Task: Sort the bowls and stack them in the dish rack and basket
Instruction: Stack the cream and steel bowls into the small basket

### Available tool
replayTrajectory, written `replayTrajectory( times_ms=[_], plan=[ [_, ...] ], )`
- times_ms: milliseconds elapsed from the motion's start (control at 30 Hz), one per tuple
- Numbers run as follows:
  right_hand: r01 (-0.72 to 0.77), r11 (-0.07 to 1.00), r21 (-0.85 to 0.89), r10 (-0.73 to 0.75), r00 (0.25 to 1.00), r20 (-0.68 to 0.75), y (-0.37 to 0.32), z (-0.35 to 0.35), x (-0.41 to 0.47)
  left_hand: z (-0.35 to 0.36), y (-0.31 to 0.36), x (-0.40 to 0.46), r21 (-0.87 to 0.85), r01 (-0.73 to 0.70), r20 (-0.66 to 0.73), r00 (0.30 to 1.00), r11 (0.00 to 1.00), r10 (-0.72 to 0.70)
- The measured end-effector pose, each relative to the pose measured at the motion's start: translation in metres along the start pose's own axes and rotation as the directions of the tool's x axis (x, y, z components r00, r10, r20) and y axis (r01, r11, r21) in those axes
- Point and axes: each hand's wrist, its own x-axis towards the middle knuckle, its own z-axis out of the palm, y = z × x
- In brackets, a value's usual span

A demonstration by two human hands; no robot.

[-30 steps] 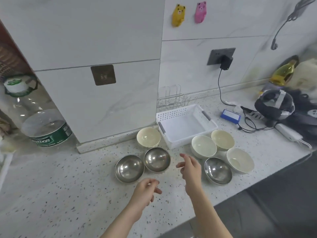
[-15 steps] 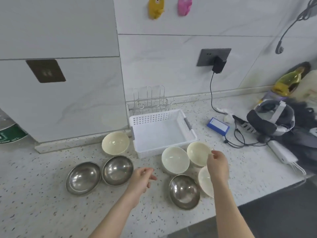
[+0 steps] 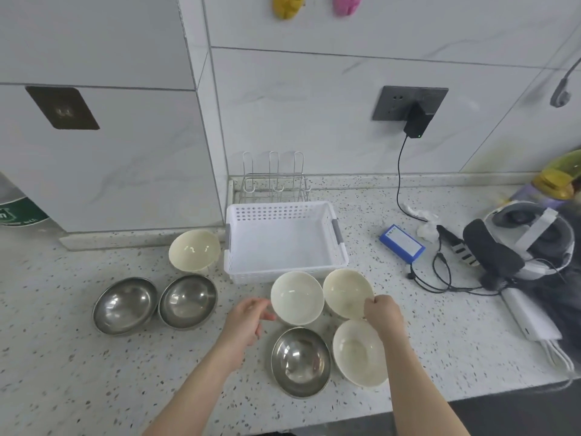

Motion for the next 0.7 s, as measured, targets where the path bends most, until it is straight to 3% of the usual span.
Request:
replayTrajectory(
  times_ms=[167,367,567,700],
  plan=[
    [-0.022,1.0,-0.012,0.02,0.99,-0.138,-0.001,-0.008,-0.01,-0.003,0.004,-0.001,-0.031,0.001,-0.015,1.0,1.0,-0.002],
    [-0.075,0.993,0.092,0.098,0.957,-0.273,-0.012,-0.028,-0.033,-0.021,0.015,0.002,-0.065,-0.035,-0.013,0.999,0.997,0.035],
    [0.019,0.974,0.224,0.05,0.952,-0.302,-0.04,-0.034,-0.047,-0.053,0.034,0.015,-0.081,-0.068,-0.039,0.997,0.994,0.065],
    [0.061,0.914,0.401,0.043,0.968,-0.246,-0.068,-0.023,-0.056,-0.093,0.047,0.032,-0.052,-0.141,-0.177,0.976,0.989,0.13]
  ],
)
